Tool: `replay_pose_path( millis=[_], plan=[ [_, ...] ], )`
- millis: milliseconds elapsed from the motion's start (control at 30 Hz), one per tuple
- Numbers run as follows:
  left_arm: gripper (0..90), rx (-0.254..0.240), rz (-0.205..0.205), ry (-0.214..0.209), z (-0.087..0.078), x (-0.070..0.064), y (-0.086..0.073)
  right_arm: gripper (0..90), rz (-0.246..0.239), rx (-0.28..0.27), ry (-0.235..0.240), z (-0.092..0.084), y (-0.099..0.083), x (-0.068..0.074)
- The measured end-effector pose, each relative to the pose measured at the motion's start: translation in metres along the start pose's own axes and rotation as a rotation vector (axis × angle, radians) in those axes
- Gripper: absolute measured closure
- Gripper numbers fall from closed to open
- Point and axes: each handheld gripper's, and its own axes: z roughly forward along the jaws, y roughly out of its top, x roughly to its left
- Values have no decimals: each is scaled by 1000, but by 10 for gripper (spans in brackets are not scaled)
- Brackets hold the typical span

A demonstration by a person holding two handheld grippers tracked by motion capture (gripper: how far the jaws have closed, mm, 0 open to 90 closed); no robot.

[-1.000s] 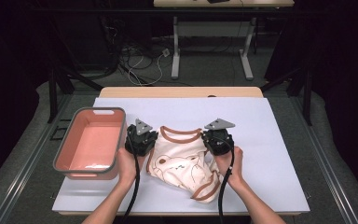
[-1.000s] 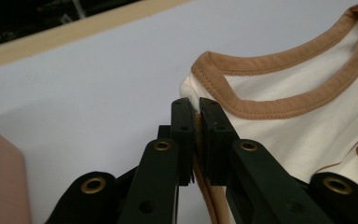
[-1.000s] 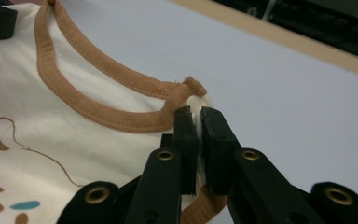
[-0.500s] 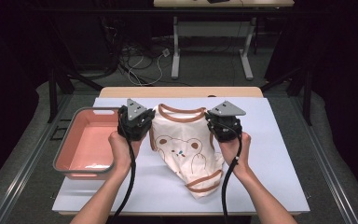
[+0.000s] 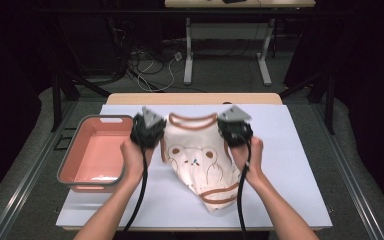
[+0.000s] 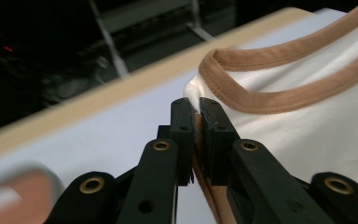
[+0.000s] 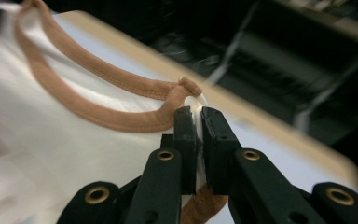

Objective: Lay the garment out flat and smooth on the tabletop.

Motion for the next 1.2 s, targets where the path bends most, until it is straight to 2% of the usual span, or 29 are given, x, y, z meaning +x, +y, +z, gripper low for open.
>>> replay_pose_path(
  millis=[33, 67, 100, 133, 167, 200, 233, 300, 333, 433, 467, 600, 733, 867, 1067, 1200],
  plan=[
    [755, 36, 28, 83, 13, 5, 17, 833, -22, -12, -31, 14, 17, -7],
    [632, 84, 5, 113, 25, 11, 27, 763, -51, 18, -101, 30, 29, -12],
    [514, 125, -60, 97, 33, 16, 29, 666, -30, 80, -119, 45, 36, -18],
    [438, 146, -89, 83, 38, 16, 25, 630, 12, 117, -97, 55, 35, -23],
    [395, 168, -79, 62, 41, 12, 17, 613, 34, 141, -89, 61, 30, -24],
    [357, 179, -68, 41, 43, 6, 6, 587, 53, 165, -60, 65, 21, -23],
    [342, 192, -55, 22, 44, 0, -6, 560, 54, 189, -29, 66, 11, -20],
    [315, 210, -93, -44, 42, -7, -32, 540, 36, 210, 18, 63, -14, -13],
    [310, 214, -105, -69, 40, -11, -45, 520, 45, 225, 54, 60, -26, -9],
    [296, 239, -114, -134, 34, -26, -80, 495, 59, 258, 157, 47, -56, 2],
    [295, 255, -103, -153, 31, -32, -89, 483, 59, 264, 179, 42, -63, 5],
    [263, 257, -94, -209, 16, -48, -116, 457, 76, 268, 267, 22, -84, 13],
    [243, 271, -76, -251, 4, -60, -134, 436, 73, 269, 318, 7, -96, 22],
    [227, 282, -45, -274, -8, -68, -143, 424, 75, 269, 346, -3, -108, 27],
    [215, 283, -36, -300, -25, -70, -154, 408, 63, 288, 367, -14, -118, 30],
    [210, 291, -25, -305, -31, -68, -161, 386, 41, 281, 395, -24, -120, 33]
  ],
)
